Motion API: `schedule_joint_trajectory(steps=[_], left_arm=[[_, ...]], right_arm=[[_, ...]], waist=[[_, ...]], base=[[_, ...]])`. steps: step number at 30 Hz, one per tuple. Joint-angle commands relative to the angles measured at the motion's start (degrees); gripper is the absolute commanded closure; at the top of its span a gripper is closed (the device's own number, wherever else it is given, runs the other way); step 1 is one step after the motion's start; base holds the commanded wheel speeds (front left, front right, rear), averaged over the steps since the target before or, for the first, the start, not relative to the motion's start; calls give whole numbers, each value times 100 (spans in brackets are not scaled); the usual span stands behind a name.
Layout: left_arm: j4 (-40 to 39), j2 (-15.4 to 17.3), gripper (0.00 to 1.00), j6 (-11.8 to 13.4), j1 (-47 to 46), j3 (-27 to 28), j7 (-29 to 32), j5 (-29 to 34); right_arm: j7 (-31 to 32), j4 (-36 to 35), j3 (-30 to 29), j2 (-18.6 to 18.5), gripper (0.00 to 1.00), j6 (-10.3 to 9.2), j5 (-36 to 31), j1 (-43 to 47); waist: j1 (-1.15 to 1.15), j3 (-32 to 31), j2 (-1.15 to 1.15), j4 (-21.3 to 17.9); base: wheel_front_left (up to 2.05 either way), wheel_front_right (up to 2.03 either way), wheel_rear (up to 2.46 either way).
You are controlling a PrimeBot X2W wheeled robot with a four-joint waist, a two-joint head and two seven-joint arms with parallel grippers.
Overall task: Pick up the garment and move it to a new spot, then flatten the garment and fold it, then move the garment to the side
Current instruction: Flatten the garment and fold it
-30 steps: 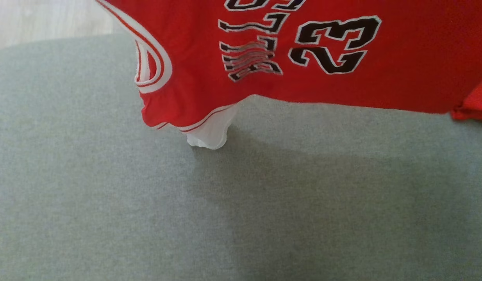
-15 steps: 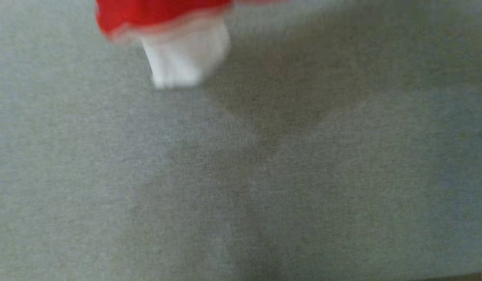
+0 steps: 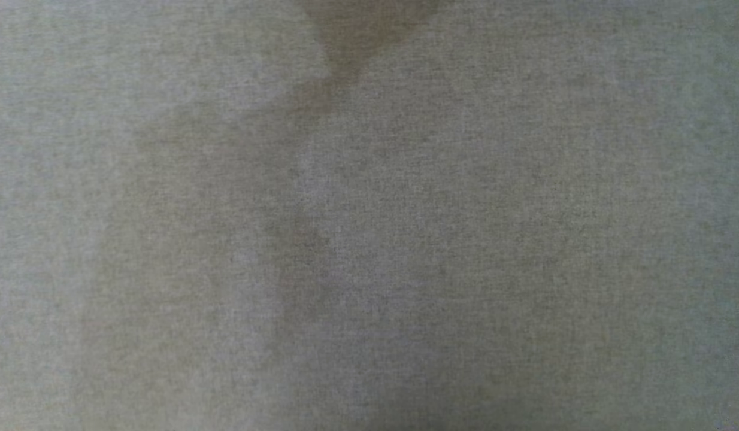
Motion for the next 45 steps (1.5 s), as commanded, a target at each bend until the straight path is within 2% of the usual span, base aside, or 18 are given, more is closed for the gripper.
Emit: schedule_joint_trajectory(steps=[1,4,5,10,13,16,18,22,29,33,39,45], left_arm=[[-524,513,100,224,445,291,-19,-121],[-1270,933,100,610,1592,376,-20,-306],[-1270,933,100,610,1592,376,-20,-306],[-2504,1506,100,1475,3853,529,-20,-761],[-3111,1558,100,1977,5313,598,-21,-939],[-3649,1368,100,2231,6869,587,-21,-924],[-3793,1215,100,2243,7423,575,-21,-876],[-3904,982,100,2097,8240,531,-21,-837],[-3978,1043,100,1837,8831,694,-21,-892],[-3921,1038,100,1656,8577,996,-21,-750],[-3512,1073,100,1116,7681,1342,3,-595],[-3044,1049,100,660,6490,1553,336,-422]], right_arm=[[-68,-25,-56,-154,100,39,140,482],[-92,38,-123,-124,100,39,282,1137],[-92,38,-123,-124,100,39,282,1137],[-97,-370,-681,68,100,39,379,2489],[-98,-748,-1116,206,100,39,278,3362],[-99,-1194,-1583,393,100,39,26,4440],[-99,-1376,-1794,484,100,39,-68,4899],[-99,-1664,-2022,664,100,39,-327,5710],[-99,-2005,-2187,907,100,39,-531,6645],[-99,-1992,-2210,1012,100,39,-559,6610],[-99,-1657,-2082,1069,100,39,-537,6042],[-99,-1274,-1783,1085,100,39,-570,5302]], waist=[[-1,-105,0,59],[-1,-307,0,38],[-1,-307,0,38],[-1,-695,0,-70],[-1,-890,0,-113],[-1,-1106,0,-111],[-1,-1193,0,-105],[-1,-1374,0,-126],[-1,-1538,0,-224],[-1,-1472,0,-285],[-1,-1240,0,-323],[-1,-980,0,-360]], base=[[0,0,0],[0,0,0],[0,0,0],[0,0,0],[0,0,0],[0,0,0],[0,0,0],[0,0,0],[0,0,0],[0,0,0],[0,0,0],[0,0,0]])
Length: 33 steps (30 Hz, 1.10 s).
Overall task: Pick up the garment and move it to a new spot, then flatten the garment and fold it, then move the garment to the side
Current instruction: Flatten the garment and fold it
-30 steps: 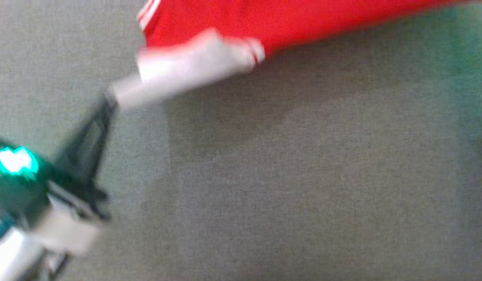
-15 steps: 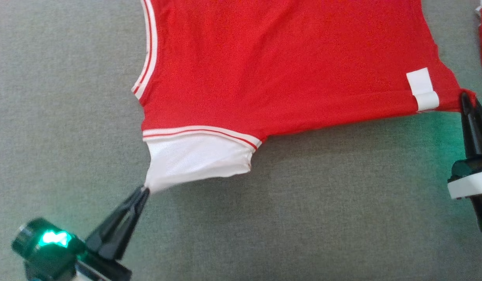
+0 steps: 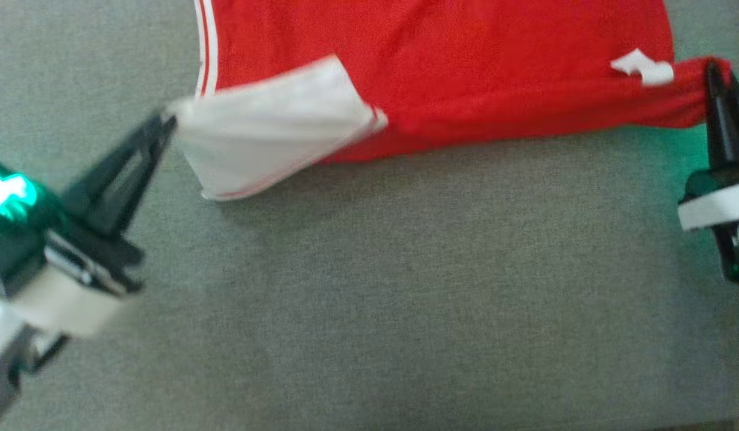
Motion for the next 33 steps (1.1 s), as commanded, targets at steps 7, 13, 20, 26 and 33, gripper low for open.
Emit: schedule_joint_trajectory(steps=[7,13,20,26,33], left_arm=[[574,80,100,-519,-1419,395,382,229],[1155,-120,100,-855,-2197,370,530,179],[1606,-251,100,-994,-2781,197,546,343],[2012,-506,0,-1031,-2941,21,493,260],[1982,-744,0,-121,-2145,92,-23,387]], right_arm=[[-36,345,373,-142,100,39,-82,-727],[-36,648,530,-130,100,39,-94,-1271],[-36,826,595,-56,100,39,-271,-1731],[-36,972,399,107,0,39,-510,-1955],[-36,740,346,328,0,39,-908,-1683]], waist=[[-1,351,0,-14],[-1,598,0,-53],[-1,792,0,-93],[-1,808,0,-79],[-1,521,0,-133]], base=[[0,0,0],[0,0,0],[0,0,0],[0,0,0],[0,0,0]])
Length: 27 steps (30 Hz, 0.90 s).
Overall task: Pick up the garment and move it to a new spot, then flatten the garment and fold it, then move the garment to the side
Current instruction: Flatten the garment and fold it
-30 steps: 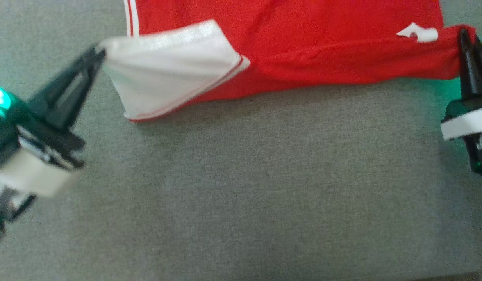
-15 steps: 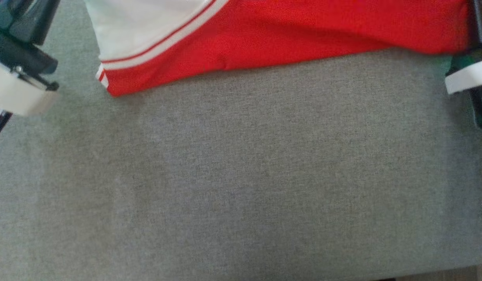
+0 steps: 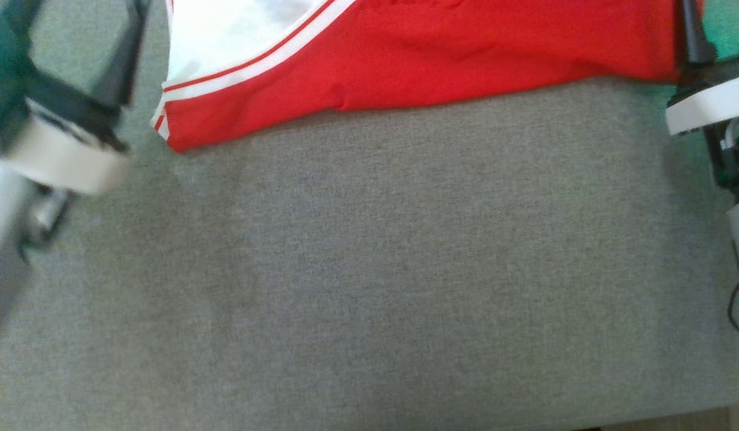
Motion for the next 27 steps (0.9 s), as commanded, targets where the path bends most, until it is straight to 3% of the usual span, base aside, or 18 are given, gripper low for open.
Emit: schedule_joint_trajectory(steps=[1,6,13,18,21,27], left_arm=[[-173,97,0,250,353,325,-84,-130],[-427,-422,0,927,1428,476,-229,-602],[27,-966,0,1275,2211,498,-246,-1134],[351,-1189,0,1303,2235,474,-154,-1304],[475,-1304,0,1158,2179,420,-33,-1440],[743,-1291,0,1130,2097,276,434,-1532]], right_arm=[[-36,-179,-1,25,0,39,-48,271],[-36,-216,-156,113,0,39,-52,555],[-36,-169,-224,255,0,39,-1,867],[-36,-174,-227,283,0,39,31,982],[-36,-180,-241,291,0,39,53,1017],[-36,-182,-256,336,0,39,50,1012]], waist=[[0,-127,0,-15],[0,-386,0,-6],[0,-684,0,-31],[0,-754,0,-55],[0,-759,0,-81],[0,-747,0,-146]], base=[[0,0,0],[0,0,0],[0,0,0],[0,0,0],[0,0,0],[0,0,0]])
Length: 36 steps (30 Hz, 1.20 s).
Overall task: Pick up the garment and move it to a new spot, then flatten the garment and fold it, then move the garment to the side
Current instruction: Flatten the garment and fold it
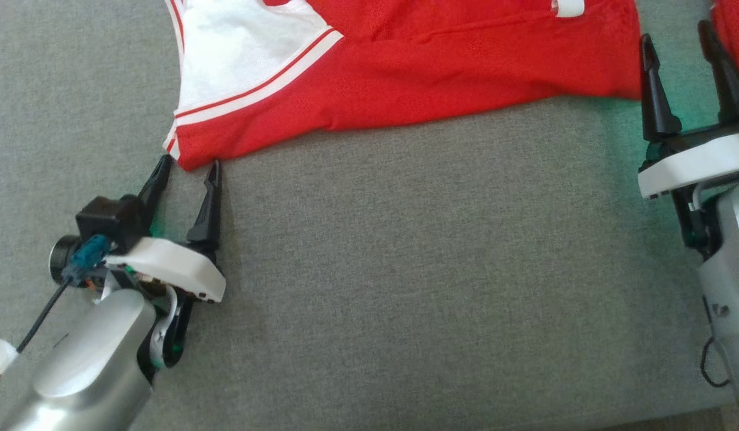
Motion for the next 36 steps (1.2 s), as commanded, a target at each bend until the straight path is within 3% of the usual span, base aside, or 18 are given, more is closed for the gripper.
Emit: schedule_joint_trajectory(steps=[1,3,4,6,7,8,9,17,30,31,32,33,34,35,36], left_arm=[[-38,184,0,38,-159,151,57,-29],[-10,184,0,74,-175,163,146,-73],[-35,193,13,31,-195,173,160,-107],[-78,224,49,-24,-221,151,143,-82],[-104,248,60,-39,-230,133,134,-52],[-126,269,93,-42,-235,115,130,-23],[-148,291,100,-45,-244,95,120,14],[-402,497,100,-86,-244,-3,27,222],[-665,620,100,-292,-90,-40,-59,110],[-670,628,100,-306,-87,-41,-68,107],[-670,628,100,-306,-87,-41,-68,107],[-673,642,100,-321,-82,-43,-76,104],[-672,659,100,-331,-83,-42,-84,107],[-667,675,100,-342,-85,-40,-93,107],[-659,686,100,-357,-88,-40,-100,106]], right_arm=[[-36,-158,24,-15,0,39,20,94],[-36,-157,14,2,0,39,17,101],[-36,-155,-1,24,0,39,14,113],[-36,-149,-13,35,0,39,8,131],[-36,-142,-17,37,0,39,5,139],[-36,-135,-19,37,0,39,1,146],[-36,-130,-20,35,0,39,-4,151],[-36,38,48,-9,0,39,23,188],[-31,1574,950,-87,0,39,1193,-188],[-31,1636,1028,-102,7,39,1294,-231],[-31,1636,1028,-102,7,39,1294,-231],[-31,1693,1113,-127,40,39,1373,-274],[-31,1747,1191,-155,62,39,1446,-318],[-31,1796,1264,-181,91,39,1516,-358],[-29,1846,1347,-209,100,39,1577,-394]], waist=[[0,1,0,-6],[0,0,0,-16],[0,1,0,-23],[0,2,0,-25],[0,2,0,-25],[0,1,0,-24],[0,0,0,-22],[0,-39,0,37],[0,-136,0,214],[0,-137,0,221],[0,-137,0,221],[0,-137,0,228],[0,-134,0,236],[0,-132,0,243],[0,-132,0,253]], base=[[0,0,0],[0,0,0],[0,0,0],[0,0,0],[0,0,0],[0,0,0],[0,0,0],[0,0,0],[0,0,0],[0,0,0],[0,0,0],[0,0,0],[0,0,0],[0,0,0],[0,0,0]])
